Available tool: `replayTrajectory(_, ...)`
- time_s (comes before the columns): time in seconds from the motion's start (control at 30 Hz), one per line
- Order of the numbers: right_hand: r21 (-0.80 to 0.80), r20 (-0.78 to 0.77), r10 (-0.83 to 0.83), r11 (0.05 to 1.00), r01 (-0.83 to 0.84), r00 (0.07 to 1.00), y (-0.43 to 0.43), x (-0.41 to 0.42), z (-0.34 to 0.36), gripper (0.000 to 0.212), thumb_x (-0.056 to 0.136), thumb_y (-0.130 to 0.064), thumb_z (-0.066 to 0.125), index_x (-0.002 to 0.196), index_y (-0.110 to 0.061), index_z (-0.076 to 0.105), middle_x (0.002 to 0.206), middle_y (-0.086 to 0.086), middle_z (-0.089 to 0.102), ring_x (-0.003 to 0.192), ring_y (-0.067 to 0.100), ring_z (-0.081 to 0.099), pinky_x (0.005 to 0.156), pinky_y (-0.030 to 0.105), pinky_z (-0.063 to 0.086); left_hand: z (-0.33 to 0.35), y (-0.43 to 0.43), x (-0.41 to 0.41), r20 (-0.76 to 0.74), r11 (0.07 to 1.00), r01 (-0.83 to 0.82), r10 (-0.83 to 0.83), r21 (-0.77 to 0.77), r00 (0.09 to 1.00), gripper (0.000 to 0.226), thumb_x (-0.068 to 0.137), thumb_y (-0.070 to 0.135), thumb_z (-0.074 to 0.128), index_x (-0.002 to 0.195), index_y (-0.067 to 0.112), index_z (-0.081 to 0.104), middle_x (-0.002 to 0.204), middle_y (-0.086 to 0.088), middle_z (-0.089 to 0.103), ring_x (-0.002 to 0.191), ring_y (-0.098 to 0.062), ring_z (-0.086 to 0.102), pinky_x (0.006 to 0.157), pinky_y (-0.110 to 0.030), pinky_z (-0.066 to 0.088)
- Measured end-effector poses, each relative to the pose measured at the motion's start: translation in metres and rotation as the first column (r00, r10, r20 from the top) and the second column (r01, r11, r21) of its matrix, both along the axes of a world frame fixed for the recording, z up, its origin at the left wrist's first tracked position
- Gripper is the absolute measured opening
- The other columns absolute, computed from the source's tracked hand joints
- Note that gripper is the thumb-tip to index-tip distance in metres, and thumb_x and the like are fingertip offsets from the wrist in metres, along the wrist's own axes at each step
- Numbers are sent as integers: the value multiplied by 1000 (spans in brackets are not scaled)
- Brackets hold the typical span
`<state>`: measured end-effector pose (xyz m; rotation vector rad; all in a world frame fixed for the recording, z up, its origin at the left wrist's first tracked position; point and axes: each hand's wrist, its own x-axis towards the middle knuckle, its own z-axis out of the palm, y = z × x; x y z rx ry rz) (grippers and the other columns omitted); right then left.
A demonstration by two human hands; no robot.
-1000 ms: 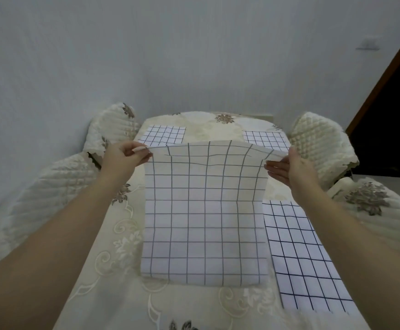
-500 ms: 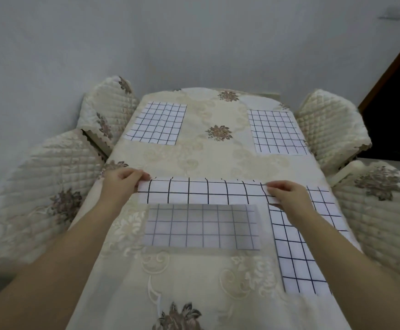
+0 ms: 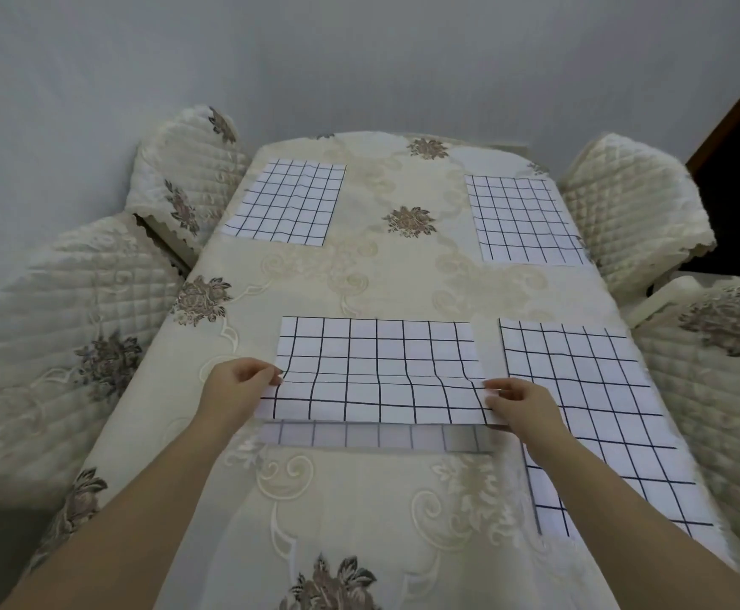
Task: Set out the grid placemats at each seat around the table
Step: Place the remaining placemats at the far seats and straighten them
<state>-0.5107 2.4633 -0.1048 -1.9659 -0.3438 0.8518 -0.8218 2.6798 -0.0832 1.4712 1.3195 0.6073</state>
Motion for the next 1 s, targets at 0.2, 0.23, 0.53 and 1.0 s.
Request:
replayTrajectory(0.2, -139, 145, 68, 989, -48, 987, -3, -3, -12, 27, 85, -13, 67, 111, -19, 63, 96, 11, 66, 74, 18, 60, 55, 23, 49, -13, 5, -7, -131, 999, 43, -43, -7, 990, 17, 86, 10, 61, 75, 18, 72, 75, -1, 74, 78, -19, 66, 83, -44, 53)
replayTrajectory(0.23, -175, 177, 84, 983, -53, 981, -1, -1, -12, 26, 85, -16, 68, 110, -19, 63, 94, 10, 67, 72, 18, 60, 56, 23, 47, -12, 6, -8, -162, 998, 66, -69, -20, 984, 17, 86, 13, 62, 74, 18, 72, 73, 1, 74, 75, -18, 66, 83, -45, 53)
replayTrajectory(0.53, -291, 423, 246, 948, -126, 872, 32, -6, -3, 21, 91, -18, 56, 111, -13, 62, 92, 6, 60, 67, 14, 54, 53, 22, 37, 0, 10, 19, -520, 926, 338, -207, 170, 828, 27, 80, 41, 50, 82, 24, 70, 90, 2, 71, 90, -24, 63, 83, -38, 51)
replayTrajectory(1.0, -436, 609, 668, 732, -523, 428, 161, -71, -46, 52, 99, -12, 37, 148, -1, 25, 158, 16, 19, 148, 29, 11, 121, 39, 9, -70, 3, 147, -805, 636, 740, -311, 220, 506, 71, 95, 24, 45, 152, 8, 6, 162, -7, 5, 149, -23, -2, 121, -39, 1)
